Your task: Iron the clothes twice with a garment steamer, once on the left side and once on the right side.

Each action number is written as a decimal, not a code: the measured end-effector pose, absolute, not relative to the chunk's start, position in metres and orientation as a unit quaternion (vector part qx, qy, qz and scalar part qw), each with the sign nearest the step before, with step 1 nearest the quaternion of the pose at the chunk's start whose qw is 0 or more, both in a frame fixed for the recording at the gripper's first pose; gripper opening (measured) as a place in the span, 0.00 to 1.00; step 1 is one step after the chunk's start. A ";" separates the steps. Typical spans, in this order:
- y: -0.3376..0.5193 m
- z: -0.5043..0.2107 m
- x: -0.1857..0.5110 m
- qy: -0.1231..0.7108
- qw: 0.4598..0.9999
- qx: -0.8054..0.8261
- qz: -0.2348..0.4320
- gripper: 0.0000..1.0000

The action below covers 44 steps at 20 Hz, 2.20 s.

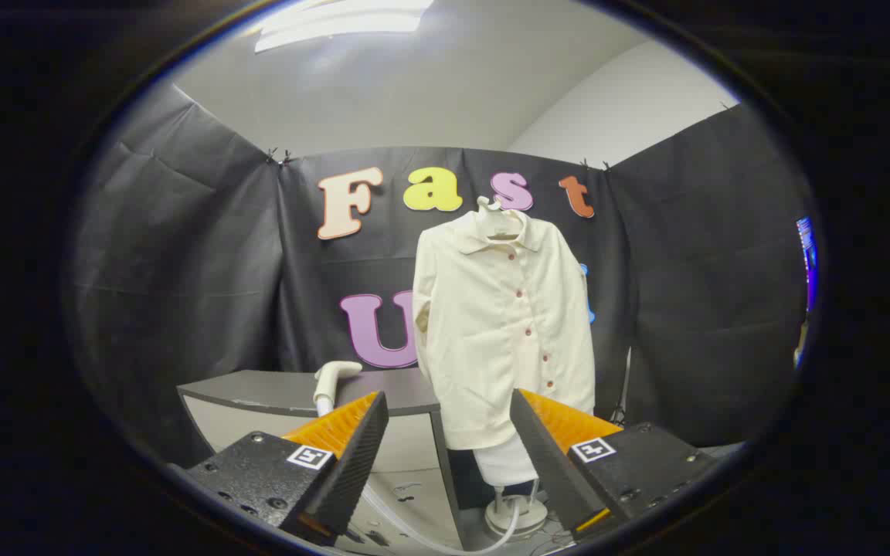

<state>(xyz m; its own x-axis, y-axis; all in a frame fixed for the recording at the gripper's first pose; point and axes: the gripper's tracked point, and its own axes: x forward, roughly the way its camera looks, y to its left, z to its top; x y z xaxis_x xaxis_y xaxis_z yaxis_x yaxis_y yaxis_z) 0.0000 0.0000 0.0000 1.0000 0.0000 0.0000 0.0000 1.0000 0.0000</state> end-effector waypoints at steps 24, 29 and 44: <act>0.035 -0.005 0.030 0.016 1.000 0.001 0.026 0.96; 0.068 -0.008 0.068 0.033 0.998 -0.006 0.052 0.96; 0.206 -0.075 0.234 0.217 0.962 -0.026 0.162 0.97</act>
<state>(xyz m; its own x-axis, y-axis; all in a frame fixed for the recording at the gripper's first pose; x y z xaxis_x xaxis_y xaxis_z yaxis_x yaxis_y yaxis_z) 0.2338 0.2061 -0.0754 0.8538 0.2998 -0.4257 -0.3224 0.9464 0.0199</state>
